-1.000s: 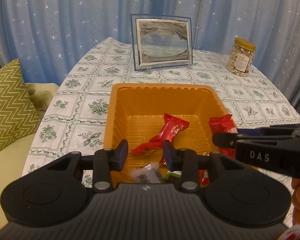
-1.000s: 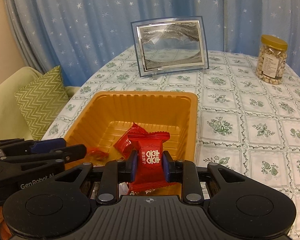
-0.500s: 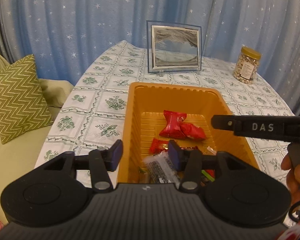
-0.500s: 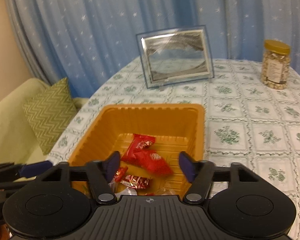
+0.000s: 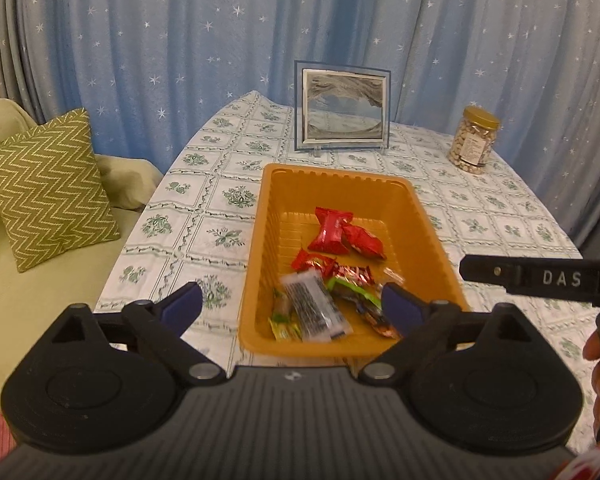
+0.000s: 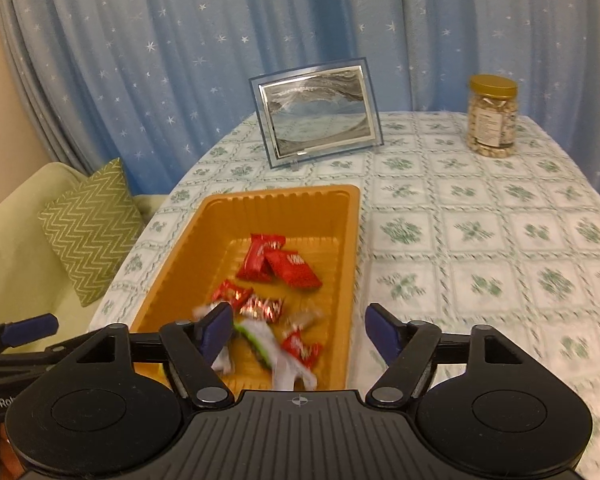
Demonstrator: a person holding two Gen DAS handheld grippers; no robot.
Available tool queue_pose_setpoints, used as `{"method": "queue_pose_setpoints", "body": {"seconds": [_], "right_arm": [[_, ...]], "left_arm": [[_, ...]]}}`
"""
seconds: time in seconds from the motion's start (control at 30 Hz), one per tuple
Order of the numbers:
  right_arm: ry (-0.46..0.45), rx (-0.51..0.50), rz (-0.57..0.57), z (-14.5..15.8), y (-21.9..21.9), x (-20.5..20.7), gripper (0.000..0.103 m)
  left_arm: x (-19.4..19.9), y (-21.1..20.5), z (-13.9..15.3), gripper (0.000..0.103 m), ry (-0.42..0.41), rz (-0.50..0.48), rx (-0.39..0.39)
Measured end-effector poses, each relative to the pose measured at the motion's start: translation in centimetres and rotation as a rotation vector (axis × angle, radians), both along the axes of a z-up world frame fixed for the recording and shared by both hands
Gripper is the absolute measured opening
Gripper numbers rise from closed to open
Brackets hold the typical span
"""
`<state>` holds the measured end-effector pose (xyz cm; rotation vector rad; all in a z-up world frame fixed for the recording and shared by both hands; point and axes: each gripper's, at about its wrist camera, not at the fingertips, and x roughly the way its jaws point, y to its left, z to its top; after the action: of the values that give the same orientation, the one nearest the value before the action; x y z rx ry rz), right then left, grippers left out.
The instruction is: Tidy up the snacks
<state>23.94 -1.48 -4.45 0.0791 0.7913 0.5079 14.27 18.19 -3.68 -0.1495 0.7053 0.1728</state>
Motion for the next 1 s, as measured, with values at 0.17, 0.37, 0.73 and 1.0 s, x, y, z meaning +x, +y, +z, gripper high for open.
{"method": "queue_pose_setpoints", "body": {"seconds": [0.17,0.37,0.73,1.0], "right_arm": [[-0.008,-0.026,0.006,1.1,-1.3,-4.0,0.081],[-0.006,-0.033,-0.004,2.0,-2.8,-8.1,0.083],[-0.024,-0.045,-0.022,4.3,-5.4,-14.2,0.084],[-0.045,-0.048,-0.045,6.3,-6.8,-17.7,0.084]], "left_arm": [[-3.5,-0.9,1.4,0.103,-0.01,-0.004,-0.035],[-7.6,-2.3,2.5,0.103,-0.027,0.018,-0.01],[-12.9,-4.6,5.1,0.103,-0.038,0.035,0.033],[-15.8,-6.3,6.3,0.103,-0.021,0.041,0.044]]}}
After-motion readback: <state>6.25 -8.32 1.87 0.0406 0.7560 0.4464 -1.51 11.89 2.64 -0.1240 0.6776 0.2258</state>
